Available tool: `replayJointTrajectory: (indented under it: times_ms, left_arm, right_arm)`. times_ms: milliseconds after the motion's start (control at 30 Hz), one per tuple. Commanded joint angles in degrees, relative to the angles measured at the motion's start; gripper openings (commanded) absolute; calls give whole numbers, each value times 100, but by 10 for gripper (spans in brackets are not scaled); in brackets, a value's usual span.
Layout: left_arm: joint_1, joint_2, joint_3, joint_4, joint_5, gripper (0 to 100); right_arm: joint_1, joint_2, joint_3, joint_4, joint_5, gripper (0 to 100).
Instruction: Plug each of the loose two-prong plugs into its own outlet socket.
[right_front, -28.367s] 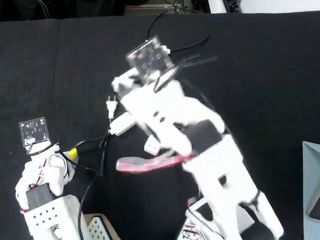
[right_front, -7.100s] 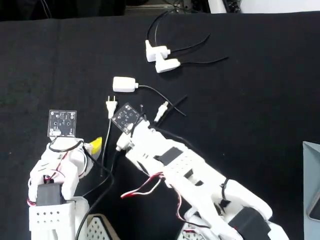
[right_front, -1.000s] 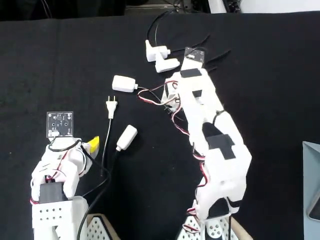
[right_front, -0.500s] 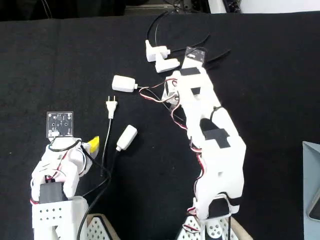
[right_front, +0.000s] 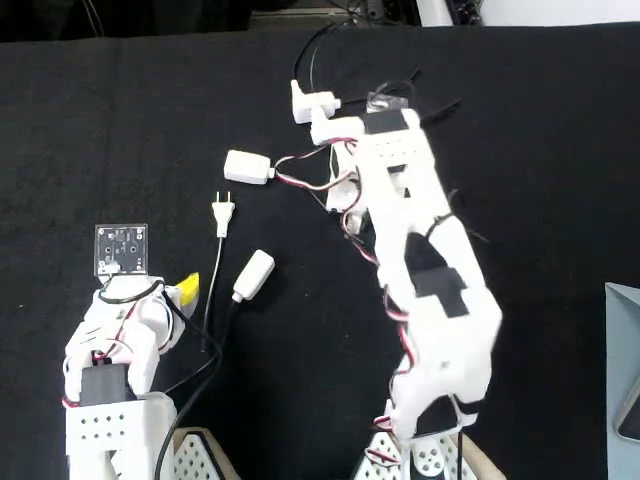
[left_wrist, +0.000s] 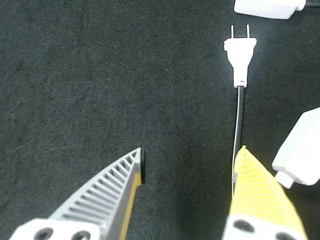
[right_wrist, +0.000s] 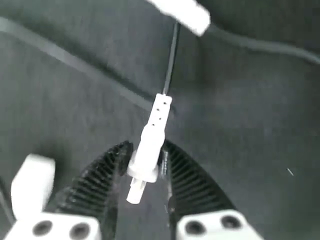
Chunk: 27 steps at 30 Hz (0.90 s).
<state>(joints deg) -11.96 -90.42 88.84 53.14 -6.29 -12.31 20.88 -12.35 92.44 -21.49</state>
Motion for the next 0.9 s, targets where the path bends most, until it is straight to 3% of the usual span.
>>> replayJointTrajectory:
  times_ms: [0, 233, 567, 867]
  left_arm:
    - [4, -44, -57, -132, 9, 288]
    - [4, -44, -57, -132, 9, 288]
    - [4, -44, -57, -132, 9, 288]
    - [4, -44, -57, -132, 9, 288]
  right_arm:
    - [-237, -980, -312, 677, 457, 11]
    - [-774, -2176, 462, 844, 1662, 11]
    - [-1873, -3837, 1807, 844, 2637, 11]
    - [-1925, -4549, 1912, 835, 3420, 11]
